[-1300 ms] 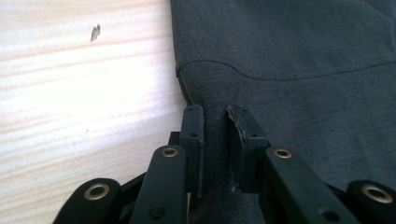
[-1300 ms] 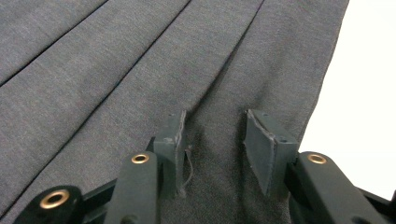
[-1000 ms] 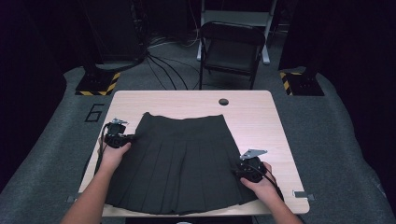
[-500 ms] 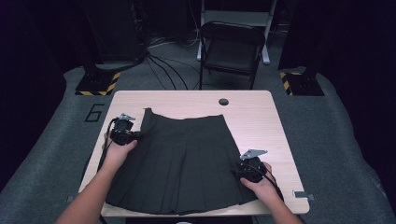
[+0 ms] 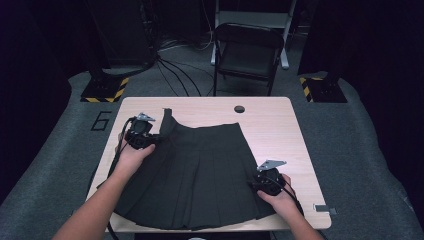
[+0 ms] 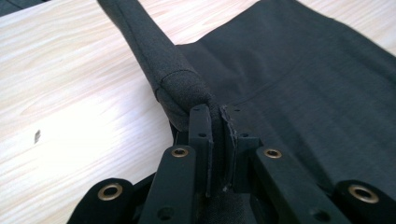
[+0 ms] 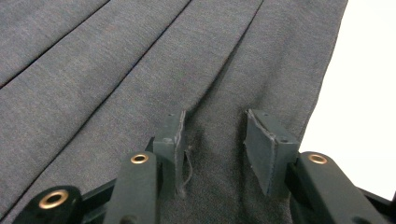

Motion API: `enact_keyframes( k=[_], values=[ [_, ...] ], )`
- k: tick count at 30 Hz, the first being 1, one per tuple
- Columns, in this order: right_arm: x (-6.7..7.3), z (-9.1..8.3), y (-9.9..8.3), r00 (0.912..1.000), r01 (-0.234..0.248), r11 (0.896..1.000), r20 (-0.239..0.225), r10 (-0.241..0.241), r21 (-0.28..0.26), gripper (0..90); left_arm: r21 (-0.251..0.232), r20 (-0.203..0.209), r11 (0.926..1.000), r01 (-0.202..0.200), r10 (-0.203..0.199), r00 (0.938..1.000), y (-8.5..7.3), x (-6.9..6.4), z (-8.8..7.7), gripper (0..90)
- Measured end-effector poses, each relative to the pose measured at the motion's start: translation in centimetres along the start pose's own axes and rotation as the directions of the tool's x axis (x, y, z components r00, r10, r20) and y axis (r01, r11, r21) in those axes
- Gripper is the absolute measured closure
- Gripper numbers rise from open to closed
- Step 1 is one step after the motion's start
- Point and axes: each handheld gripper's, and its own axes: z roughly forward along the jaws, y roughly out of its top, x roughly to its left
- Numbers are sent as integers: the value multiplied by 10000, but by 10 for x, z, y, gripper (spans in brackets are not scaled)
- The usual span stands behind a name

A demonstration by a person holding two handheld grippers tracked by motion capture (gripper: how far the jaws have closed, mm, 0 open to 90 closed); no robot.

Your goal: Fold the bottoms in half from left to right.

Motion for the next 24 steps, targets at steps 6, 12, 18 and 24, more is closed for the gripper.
enact_keyframes(
  k=[6, 12, 18, 24],
  values=[
    [0, 0, 0, 10000, 8, 10000, -2, -8, 2, 574, 53, 101, 9996, -277, 276, 9996, 15, -15, 2, 826],
    [0, 0, 0, 10000, 12, 10000, -13, -12, 4, 573, 128, 180, 9990, -435, 433, 9989, 28, -29, 11, 827],
    [-1, 0, 0, 10000, 77, 10000, -36, -77, 7, 573, 122, 408, 9983, -579, 573, 9975, 33, -40, 17, 829],
    [-1, 0, 0, 10000, 68, 10000, -57, -68, 31, 573, 36, 603, 9971, -754, 751, 9954, 39, -52, 15, 829]
  ],
)
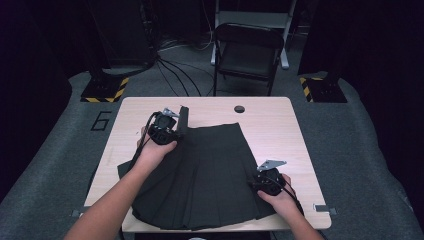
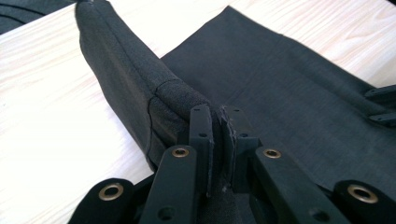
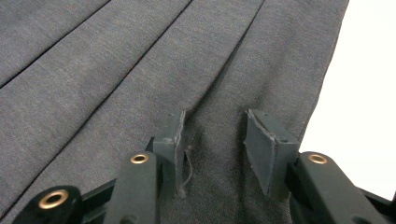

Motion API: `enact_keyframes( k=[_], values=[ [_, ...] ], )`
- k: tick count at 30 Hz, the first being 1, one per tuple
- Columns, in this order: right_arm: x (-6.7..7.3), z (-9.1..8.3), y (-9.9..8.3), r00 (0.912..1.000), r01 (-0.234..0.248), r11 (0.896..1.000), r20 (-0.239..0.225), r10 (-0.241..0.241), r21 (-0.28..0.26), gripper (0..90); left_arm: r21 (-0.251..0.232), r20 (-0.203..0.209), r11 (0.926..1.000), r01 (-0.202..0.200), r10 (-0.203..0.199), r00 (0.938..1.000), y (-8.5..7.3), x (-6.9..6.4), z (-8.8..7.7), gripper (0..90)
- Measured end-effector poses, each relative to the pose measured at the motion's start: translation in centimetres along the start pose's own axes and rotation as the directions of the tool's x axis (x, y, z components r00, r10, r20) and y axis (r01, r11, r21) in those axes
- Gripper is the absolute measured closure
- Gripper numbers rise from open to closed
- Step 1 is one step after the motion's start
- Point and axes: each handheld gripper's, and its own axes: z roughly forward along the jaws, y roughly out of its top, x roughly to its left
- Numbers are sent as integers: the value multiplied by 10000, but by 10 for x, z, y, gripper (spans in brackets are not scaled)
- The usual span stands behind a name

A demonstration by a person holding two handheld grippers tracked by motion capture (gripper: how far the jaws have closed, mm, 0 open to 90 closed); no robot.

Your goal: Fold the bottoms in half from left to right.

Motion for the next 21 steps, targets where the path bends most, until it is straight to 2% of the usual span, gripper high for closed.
enact_keyframes(
  k=[8, 11, 15, 18, 20, 21],
  values=[
    [0, 0, 0, 10000, -18, 10000, 14, 18, -12, 574, -308, -58, 9995, 27, -28, 10000, 7, -11, 0, 833],
    [0, 0, 0, 10000, 4, 10000, 6, -4, -26, 574, -414, 63, 9991, 75, -72, 10000, 9, -15, 1, 838],
    [0, 0, 0, 10000, 23, 10000, -26, -23, 4, 574, -1264, 473, 9911, 420, -363, 9982, 15, -20, -5, 876],
    [0, 0, 0, 10000, 34, 10000, -14, -34, -9, 573, -1171, 176, 9931, -101, 123, 9998, 19, -26, -4, 872],
    [0, 0, 0, 10000, 30, 10000, -17, -30, -1, 572, -1074, 114, 9939, -234, 248, 9996, 18, -27, -2, 864],
    [0, 0, 0, 10000, 13, 10000, 4, -13, -43, 571, -1109, 119, 9937, -126, 140, 9998, 16, -26, 0, 860]
  ],
)
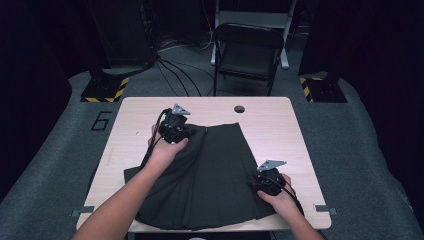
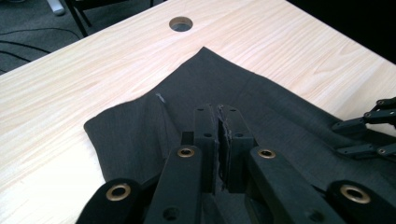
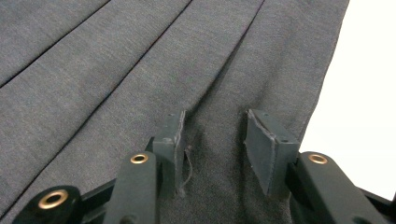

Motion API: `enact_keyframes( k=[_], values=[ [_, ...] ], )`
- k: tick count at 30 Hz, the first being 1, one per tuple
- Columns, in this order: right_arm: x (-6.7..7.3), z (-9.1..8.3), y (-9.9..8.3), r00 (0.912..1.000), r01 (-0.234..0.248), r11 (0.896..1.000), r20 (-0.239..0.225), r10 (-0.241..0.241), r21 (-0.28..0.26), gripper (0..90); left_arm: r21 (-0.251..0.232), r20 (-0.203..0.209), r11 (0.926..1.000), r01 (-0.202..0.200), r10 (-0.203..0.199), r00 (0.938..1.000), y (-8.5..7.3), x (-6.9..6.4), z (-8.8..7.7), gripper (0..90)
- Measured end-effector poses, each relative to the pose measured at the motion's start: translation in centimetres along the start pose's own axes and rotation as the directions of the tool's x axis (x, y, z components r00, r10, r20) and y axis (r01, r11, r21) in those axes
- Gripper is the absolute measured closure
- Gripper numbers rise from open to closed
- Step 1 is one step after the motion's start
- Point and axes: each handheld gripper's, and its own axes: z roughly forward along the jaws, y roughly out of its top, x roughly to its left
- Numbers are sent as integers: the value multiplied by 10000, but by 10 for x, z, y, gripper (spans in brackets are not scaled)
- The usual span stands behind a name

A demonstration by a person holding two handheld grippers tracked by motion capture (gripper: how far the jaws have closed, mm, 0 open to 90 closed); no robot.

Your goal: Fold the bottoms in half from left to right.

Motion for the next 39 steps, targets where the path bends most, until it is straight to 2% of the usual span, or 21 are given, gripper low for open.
enact_keyframes(
  k=[3, 4, 7, 9, 12, 15, 18, 23, 24, 27, 29, 31, 34, 37, 39],
  values=[
    [0, 0, 0, 10000, 36, 10000, 10, -36, 5, 569, 99, -86, 9999, 75, -74, 9999, -6, 7, 2, 832],
    [0, 0, 0, 10000, 26, 10000, 0, -26, -3, 569, 96, -69, 9997, 239, -238, 9997, -8, 10, 3, 815],
    [0, 0, 0, 10000, 27, 10000, 3, -27, -4, 568, 67, -196, 9995, 299, -298, 9994, -17, 19, 3, 733],
    [0, 0, 0, 10000, 34, 10000, 13, -34, 5, 568, -68, -209, 9985, 539, -541, 9983, -26, 26, 3, 693],
    [0, 0, 0, 10000, 27, 10000, -14, -27, 31, 567, -130, -156, 9975, 691, -693, 9975, -42, 38, 4, 604],
    [0, 0, 0, 10000, 23, 10000, -8, -23, 29, 567, -9, -100, 9951, 993, -993, 9950, -59, 47, 8, 556],
    [0, 0, 0, 10000, 11, 10000, 27, -11, 5, 566, 78, 13, 9953, 965, -965, 9953, -74, 52, 11, 516],
    [0, 0, 0, 10000, -1, 10000, 19, 1, -1, 565, 149, 304, 9939, 1090, -1094, 9935, -97, 59, 12, 507],
    [0, 0, 0, 10000, 0, 10000, 20, 0, -4, 565, 10, 297, 9937, 1124, -1124, 9932, -101, 59, 12, 505],
    [0, 0, 0, 10000, 5, 10000, 44, -5, -9, 564, -22, 498, 9949, 1007, -1004, 9937, -109, 60, 8, 500],
    [0, 0, -1, 10000, 10, 10000, 43, -10, -11, 564, -196, 796, 9947, 1008, -990, 9919, -115, 60, 4, 486],
    [0, 0, -1, 10000, -1, 10000, 33, 1, -23, 564, -186, 817, 9951, 972, -954, 9921, -118, 61, 2, 473],
    [0, 0, -1, 10000, 55, 10000, 26, -55, -1, 564, -142, 945, 9964, 833, -816, 9922, -131, 63, -1, 461],
    [0, 0, -1, 10000, -5, 10000, 46, 5, -23, 563, 9, 893, 9956, 940, -937, 9916, -140, 64, 0, 465],
    [1, 0, -1, 10000, -13, 10000, 57, 13, -22, 563, 23, 1067, 9929, 1186, -1181, 9872, -144, 65, 1, 515]
  ],
)
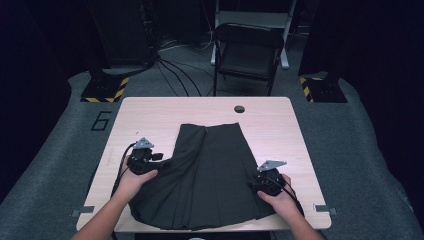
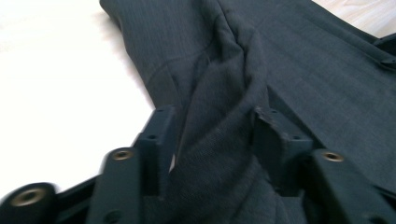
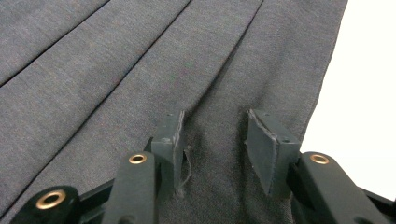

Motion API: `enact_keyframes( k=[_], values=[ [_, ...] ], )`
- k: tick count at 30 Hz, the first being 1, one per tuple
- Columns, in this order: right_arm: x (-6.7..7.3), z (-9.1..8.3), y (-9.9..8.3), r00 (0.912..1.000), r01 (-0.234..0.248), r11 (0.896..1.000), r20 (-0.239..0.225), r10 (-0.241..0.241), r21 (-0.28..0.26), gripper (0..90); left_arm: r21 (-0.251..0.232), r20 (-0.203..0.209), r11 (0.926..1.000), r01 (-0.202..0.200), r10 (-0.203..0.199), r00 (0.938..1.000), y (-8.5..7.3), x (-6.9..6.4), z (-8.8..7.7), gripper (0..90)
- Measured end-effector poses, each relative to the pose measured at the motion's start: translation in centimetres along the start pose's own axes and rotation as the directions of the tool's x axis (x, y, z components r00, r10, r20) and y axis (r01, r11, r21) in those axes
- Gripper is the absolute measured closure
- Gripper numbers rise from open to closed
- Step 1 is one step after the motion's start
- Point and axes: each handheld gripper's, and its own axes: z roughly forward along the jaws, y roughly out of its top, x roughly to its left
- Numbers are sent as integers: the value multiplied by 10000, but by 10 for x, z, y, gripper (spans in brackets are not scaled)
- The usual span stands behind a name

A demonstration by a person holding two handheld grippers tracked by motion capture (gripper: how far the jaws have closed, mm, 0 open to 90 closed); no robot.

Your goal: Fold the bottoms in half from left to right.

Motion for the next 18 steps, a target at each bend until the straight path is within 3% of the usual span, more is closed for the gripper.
enact_keyframes(
  k=[2, 4, 7, 18],
  values=[
    [0, 0, 0, 10000, -7, 10000, -5, 7, 1, 563, 116, 117, 9999, 55, -57, 9999, -2, -1, 0, 625],
    [0, 0, 0, 10000, -19, 10000, -24, 19, 9, 563, 294, 141, 9994, -194, 190, 9997, -1, -3, -1, 738],
    [0, 0, 0, 10000, -12, 10000, -25, 12, 22, 563, 282, 147, 9994, -208, 204, 9997, 5, -7, -4, 853],
    [0, 0, 0, 10000, -4, 10000, 3, 4, -16, 563, 230, 603, 9947, -1007, 991, 9932, 35, -38, -12, 882]
  ],
)
